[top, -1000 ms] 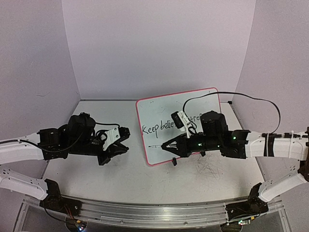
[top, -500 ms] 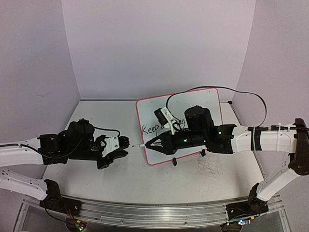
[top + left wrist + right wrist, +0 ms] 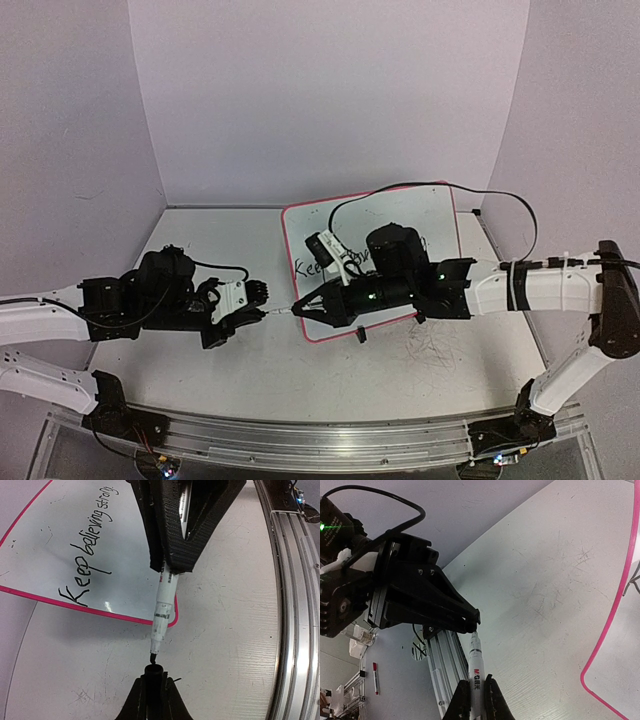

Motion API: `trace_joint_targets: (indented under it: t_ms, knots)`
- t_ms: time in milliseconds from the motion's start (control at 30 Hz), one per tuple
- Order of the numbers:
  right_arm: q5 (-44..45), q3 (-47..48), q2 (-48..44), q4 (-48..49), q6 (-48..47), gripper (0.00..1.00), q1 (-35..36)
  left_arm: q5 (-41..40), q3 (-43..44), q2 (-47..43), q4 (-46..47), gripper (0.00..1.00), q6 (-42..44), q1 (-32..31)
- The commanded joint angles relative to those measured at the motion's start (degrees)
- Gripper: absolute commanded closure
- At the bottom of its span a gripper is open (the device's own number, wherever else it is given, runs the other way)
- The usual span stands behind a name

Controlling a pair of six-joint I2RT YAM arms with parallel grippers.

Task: Write a sentence on the whiteboard
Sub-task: Insert the whiteboard marker without the cap into the pen cap.

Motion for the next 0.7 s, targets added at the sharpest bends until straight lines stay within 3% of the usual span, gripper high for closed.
trace_joint_targets:
  t_ms: [0, 667]
  knots:
    - [0.09, 3.00, 0.72, 0.39, -1.25, 1.00, 0.61, -0.27, -0.49, -1.17, 2.29, 1.00, 0.63, -0.27]
    - [-2.73, 8.33, 5.36, -4.15, -4.18, 1.00, 0.85, -0.03, 1.07, -0.64, 2.18, 1.00, 2.27, -2.51]
